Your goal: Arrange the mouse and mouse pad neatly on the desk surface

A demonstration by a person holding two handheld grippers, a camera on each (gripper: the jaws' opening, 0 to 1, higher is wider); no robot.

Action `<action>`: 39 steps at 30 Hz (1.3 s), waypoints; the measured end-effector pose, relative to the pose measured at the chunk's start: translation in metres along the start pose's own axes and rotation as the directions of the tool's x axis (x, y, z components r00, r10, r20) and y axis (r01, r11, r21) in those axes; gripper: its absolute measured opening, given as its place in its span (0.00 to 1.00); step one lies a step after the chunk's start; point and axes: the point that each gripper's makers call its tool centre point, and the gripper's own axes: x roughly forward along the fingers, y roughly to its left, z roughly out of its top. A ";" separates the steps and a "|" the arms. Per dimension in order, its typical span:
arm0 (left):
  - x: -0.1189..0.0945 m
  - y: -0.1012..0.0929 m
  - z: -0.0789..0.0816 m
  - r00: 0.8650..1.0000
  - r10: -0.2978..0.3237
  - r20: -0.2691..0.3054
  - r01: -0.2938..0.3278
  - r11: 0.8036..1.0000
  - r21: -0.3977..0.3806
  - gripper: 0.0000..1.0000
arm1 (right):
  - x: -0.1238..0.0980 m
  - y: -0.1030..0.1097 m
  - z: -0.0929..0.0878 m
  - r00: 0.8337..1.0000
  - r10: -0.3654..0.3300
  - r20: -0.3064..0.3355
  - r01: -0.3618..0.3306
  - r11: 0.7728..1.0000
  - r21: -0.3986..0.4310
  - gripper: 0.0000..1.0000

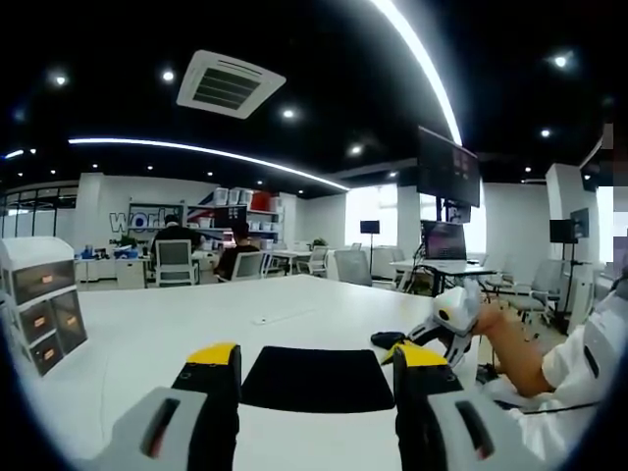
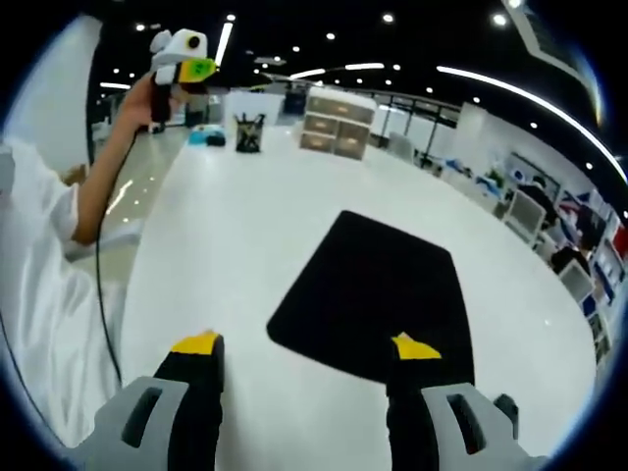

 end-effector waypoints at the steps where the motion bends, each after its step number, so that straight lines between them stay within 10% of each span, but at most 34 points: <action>1: 0.000 0.000 0.000 1.000 0.000 -0.002 0.000 1.000 0.000 0.63 | 0.001 0.000 -0.001 1.000 0.002 -0.001 -0.002 1.000 0.002 0.64; 39: 0.001 -0.001 -0.002 1.000 -0.004 -0.006 0.004 1.000 0.001 0.62 | 0.013 0.001 -0.021 0.997 0.068 0.029 -0.071 0.992 0.105 0.61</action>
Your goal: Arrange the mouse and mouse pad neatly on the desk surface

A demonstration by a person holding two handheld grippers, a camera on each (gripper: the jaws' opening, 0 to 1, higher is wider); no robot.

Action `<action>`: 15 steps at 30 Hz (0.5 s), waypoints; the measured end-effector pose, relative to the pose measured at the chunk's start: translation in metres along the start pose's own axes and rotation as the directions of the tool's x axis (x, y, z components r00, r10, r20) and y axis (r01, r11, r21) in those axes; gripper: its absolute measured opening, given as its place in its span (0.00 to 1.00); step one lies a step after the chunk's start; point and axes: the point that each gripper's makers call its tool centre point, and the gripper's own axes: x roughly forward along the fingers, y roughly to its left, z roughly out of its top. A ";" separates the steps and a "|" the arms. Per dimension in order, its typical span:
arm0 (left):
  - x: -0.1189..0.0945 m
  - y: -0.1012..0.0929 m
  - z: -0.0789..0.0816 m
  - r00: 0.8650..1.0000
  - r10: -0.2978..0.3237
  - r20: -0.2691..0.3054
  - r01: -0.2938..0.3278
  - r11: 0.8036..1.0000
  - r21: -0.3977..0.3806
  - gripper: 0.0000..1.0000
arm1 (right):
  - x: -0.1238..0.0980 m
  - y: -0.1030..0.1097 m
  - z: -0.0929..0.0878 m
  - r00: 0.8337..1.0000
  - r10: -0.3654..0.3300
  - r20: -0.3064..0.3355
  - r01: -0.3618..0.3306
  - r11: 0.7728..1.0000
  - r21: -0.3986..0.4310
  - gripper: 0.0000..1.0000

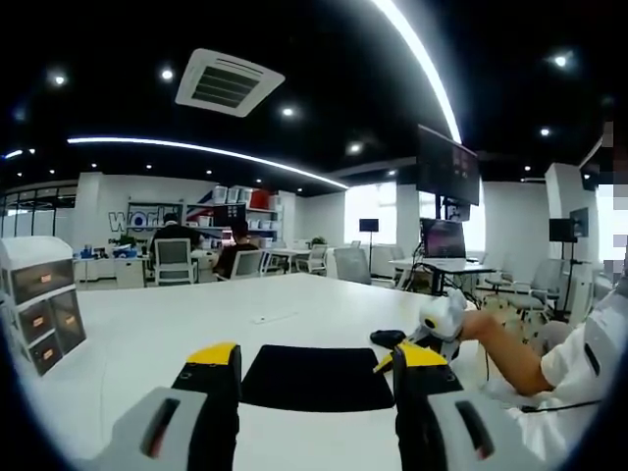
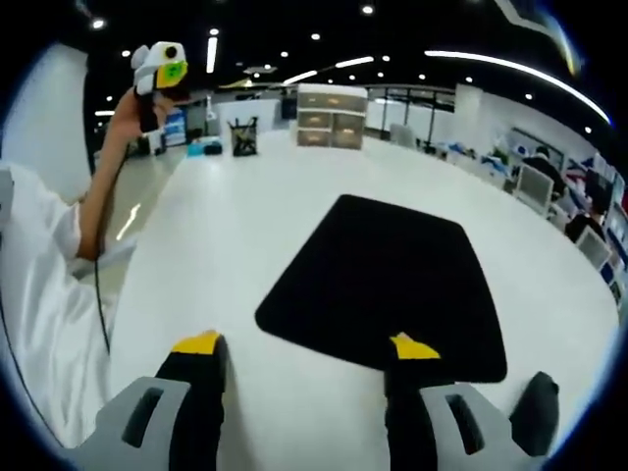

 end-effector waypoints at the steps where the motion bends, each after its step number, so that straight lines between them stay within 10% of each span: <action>1: 0.000 0.000 0.001 1.000 0.000 0.003 0.000 1.000 0.000 0.62 | 0.000 -0.001 0.002 1.000 -0.001 0.005 0.001 1.000 -0.001 0.60; 15: -0.002 -0.002 0.001 1.000 0.003 0.008 -0.003 1.000 0.000 0.62 | -0.005 -0.021 0.001 0.999 -0.041 0.032 0.040 0.999 0.025 0.43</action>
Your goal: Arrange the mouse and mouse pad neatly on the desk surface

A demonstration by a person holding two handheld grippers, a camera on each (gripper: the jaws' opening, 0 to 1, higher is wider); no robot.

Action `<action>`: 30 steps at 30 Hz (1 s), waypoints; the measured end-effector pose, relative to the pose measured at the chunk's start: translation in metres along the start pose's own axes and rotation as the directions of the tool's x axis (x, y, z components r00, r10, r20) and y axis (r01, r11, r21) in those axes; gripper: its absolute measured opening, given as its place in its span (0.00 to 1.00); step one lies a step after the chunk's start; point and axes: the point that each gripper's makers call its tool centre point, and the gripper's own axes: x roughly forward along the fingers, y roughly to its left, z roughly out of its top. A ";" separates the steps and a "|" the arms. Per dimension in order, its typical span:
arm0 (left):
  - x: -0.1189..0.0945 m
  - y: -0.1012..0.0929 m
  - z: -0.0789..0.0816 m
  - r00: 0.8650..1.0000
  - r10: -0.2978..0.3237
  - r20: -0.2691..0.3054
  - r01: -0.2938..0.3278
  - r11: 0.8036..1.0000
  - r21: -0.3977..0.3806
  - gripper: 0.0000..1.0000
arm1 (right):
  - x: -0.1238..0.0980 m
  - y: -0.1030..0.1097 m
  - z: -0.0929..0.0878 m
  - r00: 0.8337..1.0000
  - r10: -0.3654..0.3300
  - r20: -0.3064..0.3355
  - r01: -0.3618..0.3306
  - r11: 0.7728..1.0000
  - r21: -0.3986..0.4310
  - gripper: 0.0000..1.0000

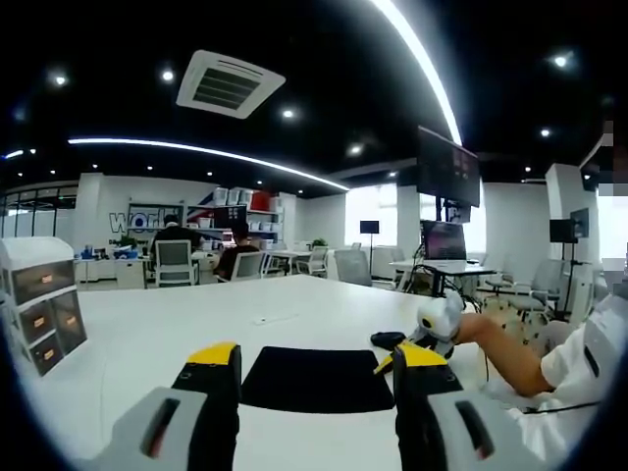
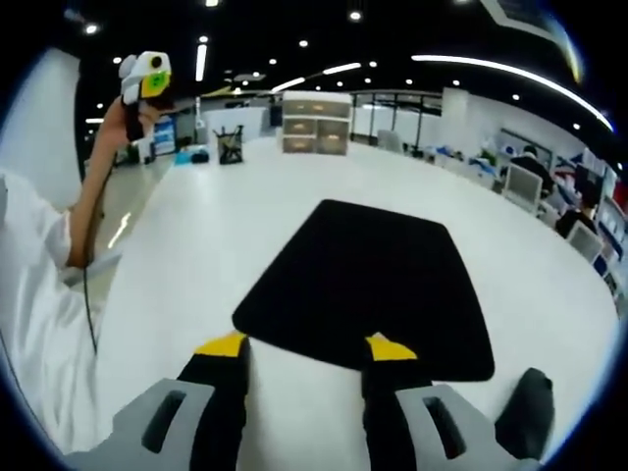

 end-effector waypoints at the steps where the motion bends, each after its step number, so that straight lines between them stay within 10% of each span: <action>1: 0.000 0.000 0.000 1.000 0.000 -0.002 0.000 1.000 0.000 0.62 | 0.000 0.000 -0.001 1.000 -0.001 -0.001 0.001 1.000 0.003 0.42; 30: 0.001 0.001 0.000 1.000 -0.005 -0.004 0.005 1.000 0.002 0.62 | 0.004 -0.003 0.005 0.999 0.026 0.025 -0.026 1.000 0.014 0.12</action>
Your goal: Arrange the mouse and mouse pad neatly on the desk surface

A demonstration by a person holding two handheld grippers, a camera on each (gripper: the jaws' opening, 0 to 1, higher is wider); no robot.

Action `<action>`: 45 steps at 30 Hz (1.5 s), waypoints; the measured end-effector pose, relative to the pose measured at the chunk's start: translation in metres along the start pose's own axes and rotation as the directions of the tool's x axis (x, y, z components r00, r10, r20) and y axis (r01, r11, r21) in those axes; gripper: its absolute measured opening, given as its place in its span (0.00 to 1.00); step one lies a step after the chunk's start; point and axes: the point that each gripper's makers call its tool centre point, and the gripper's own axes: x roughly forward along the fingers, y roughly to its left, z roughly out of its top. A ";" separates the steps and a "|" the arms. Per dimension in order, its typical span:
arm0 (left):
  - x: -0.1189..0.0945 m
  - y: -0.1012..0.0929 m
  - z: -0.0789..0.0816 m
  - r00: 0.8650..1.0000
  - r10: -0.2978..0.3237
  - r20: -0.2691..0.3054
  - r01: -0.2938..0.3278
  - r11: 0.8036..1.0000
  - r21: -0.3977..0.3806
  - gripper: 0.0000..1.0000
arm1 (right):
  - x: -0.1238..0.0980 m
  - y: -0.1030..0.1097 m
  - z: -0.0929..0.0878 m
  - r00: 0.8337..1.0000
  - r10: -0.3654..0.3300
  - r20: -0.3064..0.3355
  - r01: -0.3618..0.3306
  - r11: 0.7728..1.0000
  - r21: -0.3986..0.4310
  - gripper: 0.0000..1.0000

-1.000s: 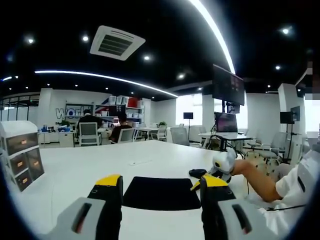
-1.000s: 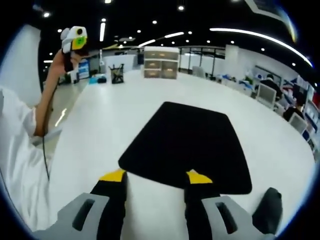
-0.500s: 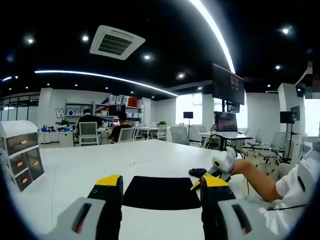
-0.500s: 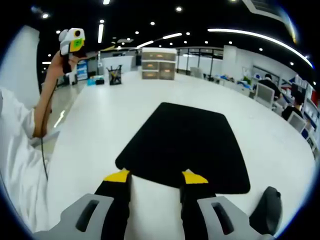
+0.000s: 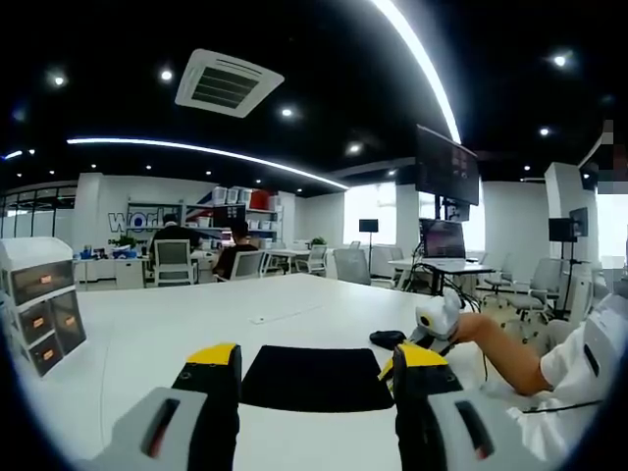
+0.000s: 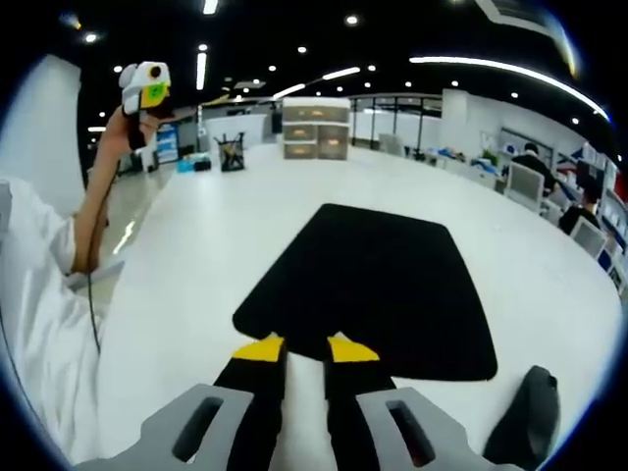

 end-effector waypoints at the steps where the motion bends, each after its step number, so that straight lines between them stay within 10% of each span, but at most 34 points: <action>1: 0.000 -0.001 0.000 1.000 -0.001 -0.001 0.001 1.000 0.001 0.62 | 0.000 0.001 0.000 1.000 0.006 0.000 -0.006 1.000 0.002 0.11; 18: 0.001 -0.003 -0.001 1.000 -0.002 -0.001 0.002 1.000 0.001 0.62 | 0.004 0.016 0.001 0.999 0.054 0.002 -0.054 0.998 -0.045 0.02; 27: 0.001 -0.001 -0.002 1.000 0.000 -0.004 0.000 1.000 0.000 0.62 | 0.013 0.036 0.006 0.992 0.129 0.003 -0.128 0.989 -0.076 0.46; 35: 0.001 -0.002 -0.002 1.000 0.000 -0.002 0.000 1.000 -0.001 0.62 | 0.022 0.037 0.005 0.992 0.123 0.009 -0.121 0.987 -0.104 0.62; 45: 0.001 -0.002 -0.003 1.000 -0.001 -0.005 0.001 1.000 -0.002 0.62 | 0.030 0.022 0.003 0.997 0.052 0.053 -0.049 0.997 -0.061 0.41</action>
